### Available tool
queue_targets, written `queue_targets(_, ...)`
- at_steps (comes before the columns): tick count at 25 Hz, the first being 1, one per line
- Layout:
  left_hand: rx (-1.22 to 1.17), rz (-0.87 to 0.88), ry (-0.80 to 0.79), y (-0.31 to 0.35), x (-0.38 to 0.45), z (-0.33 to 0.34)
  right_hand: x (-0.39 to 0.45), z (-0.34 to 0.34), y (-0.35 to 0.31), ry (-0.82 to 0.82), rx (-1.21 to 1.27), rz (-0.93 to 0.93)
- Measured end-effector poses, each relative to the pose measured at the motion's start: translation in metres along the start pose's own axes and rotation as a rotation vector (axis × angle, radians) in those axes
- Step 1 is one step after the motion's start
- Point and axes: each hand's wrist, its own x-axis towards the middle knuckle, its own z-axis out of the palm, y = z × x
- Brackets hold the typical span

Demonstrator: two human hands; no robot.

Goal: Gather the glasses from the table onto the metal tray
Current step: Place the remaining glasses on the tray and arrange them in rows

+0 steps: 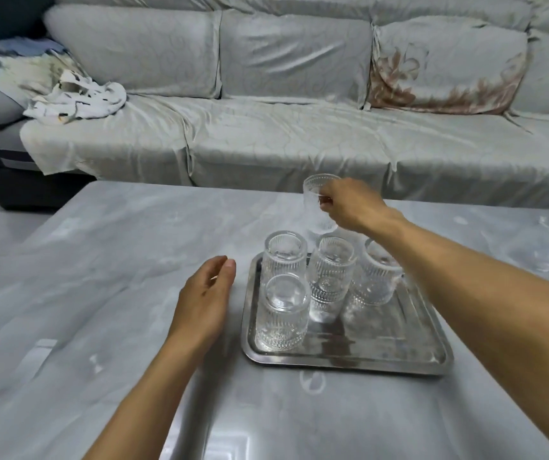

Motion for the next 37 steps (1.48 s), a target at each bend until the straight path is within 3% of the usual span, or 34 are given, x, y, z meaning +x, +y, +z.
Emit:
queue_targets(3,0.076,0.067,0.032,0.019,-0.005,-0.008,-0.026,-0.042,0.005,0.207,0.194,-0.003)
queue_targets(5,0.126,0.233,0.075,0.041,-0.015,-0.011,-0.06,-0.065,0.004,0.327,0.599,0.033)
queue_targets(8,-0.009,0.425,-0.093,0.077,-0.049,-0.004,-0.133,-0.077,-0.01,0.215,1.355,0.097)
queue_targets(11,-0.337,0.339,-0.303,0.093,-0.081,0.015,-0.19,-0.063,-0.029,0.123,1.693,0.111)
queue_targets(14,-0.473,0.294,-0.294,0.094,-0.1,0.032,-0.219,-0.049,-0.037,0.049,1.941,0.172)
queue_targets(17,-0.466,0.314,-0.224,0.093,-0.106,0.042,-0.227,-0.045,-0.033,-0.003,1.822,0.207)
queue_targets(19,-0.418,0.319,-0.13,0.092,-0.103,0.043,-0.228,-0.044,-0.03,0.147,1.337,0.21)
queue_targets(21,-0.335,0.353,-0.096,0.09,-0.104,0.046,-0.229,-0.038,-0.033,0.378,0.712,-0.001)
queue_targets(23,-0.258,0.376,-0.122,0.087,-0.11,0.052,-0.227,-0.026,-0.042,0.523,0.492,-0.112)
queue_targets(25,-0.263,0.337,-0.199,0.087,-0.112,0.053,-0.224,-0.013,-0.044,0.58,0.551,-0.033)
queue_targets(27,-0.237,0.314,-0.275,0.086,-0.1,0.043,-0.217,-0.001,-0.04,0.532,0.699,0.119)
queue_targets(31,0.346,0.453,-0.073,0.074,-0.077,0.023,-0.208,0.028,-0.027,0.366,0.84,0.323)
queue_targets(33,0.592,0.509,-0.079,0.063,-0.073,0.025,-0.205,0.042,-0.028,0.306,0.883,0.364)
queue_targets(37,0.715,0.551,-0.14,0.049,-0.066,0.028,-0.201,0.059,-0.032,0.266,0.875,0.4)
